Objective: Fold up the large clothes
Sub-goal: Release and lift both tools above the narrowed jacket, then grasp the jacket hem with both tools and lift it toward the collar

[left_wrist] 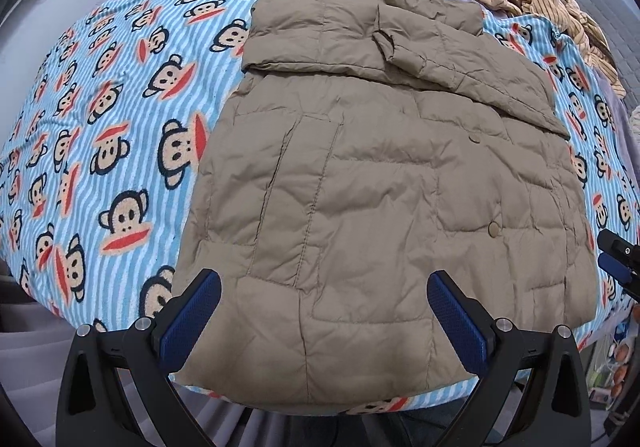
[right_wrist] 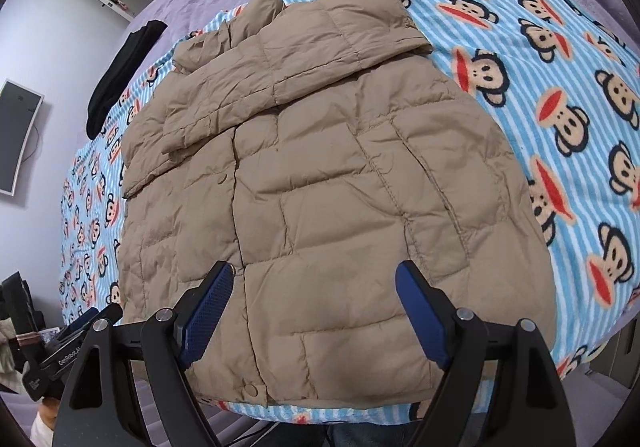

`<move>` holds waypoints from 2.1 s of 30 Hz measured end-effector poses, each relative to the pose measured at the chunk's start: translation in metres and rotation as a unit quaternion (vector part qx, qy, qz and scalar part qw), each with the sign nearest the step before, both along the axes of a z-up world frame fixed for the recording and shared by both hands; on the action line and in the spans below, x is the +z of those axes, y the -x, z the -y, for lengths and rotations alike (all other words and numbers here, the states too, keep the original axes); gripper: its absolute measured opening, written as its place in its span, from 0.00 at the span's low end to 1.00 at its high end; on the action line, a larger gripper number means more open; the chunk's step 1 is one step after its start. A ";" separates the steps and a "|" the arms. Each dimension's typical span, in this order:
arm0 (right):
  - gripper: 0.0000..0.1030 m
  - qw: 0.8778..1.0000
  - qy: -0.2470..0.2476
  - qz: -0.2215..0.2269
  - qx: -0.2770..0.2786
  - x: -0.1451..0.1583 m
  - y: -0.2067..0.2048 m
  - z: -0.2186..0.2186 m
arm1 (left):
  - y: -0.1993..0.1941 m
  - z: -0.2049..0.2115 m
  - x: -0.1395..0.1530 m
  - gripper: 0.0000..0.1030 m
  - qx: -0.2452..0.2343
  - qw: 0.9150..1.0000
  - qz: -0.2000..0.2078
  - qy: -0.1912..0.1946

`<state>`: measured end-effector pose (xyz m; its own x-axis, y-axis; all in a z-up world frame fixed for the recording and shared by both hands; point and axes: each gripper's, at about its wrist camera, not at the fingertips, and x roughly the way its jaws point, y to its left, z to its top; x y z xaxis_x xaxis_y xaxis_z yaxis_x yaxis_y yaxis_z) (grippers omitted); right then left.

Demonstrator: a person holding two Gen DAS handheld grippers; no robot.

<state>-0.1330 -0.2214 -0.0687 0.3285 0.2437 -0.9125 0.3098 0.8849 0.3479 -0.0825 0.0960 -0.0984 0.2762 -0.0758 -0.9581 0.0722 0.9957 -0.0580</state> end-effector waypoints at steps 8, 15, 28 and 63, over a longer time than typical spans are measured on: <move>0.83 0.999 -0.005 0.012 -0.033 0.007 0.035 -0.013 | 0.017 -0.019 -0.012 1.00 -0.019 0.999 -0.019 0.019; 0.83 0.996 -0.039 -0.031 -0.068 -0.009 0.059 -0.001 | 0.034 -0.044 -0.021 1.00 0.016 0.997 -0.039 0.061; 0.83 0.980 -0.116 -0.094 -0.128 -0.063 0.088 0.047 | 0.072 -0.064 -0.063 1.00 0.080 0.977 -0.103 0.169; 0.37 0.906 -0.315 -0.069 -0.273 -0.116 0.101 0.073 | 0.019 -0.063 -0.056 0.15 0.051 0.959 -0.076 0.270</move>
<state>-0.2344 -0.2944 -0.1847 0.4509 0.5659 -0.6902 0.7201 0.2262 0.6559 -0.1014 0.1588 -0.1544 0.1684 -0.5516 -0.8170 -0.0735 0.8195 -0.5684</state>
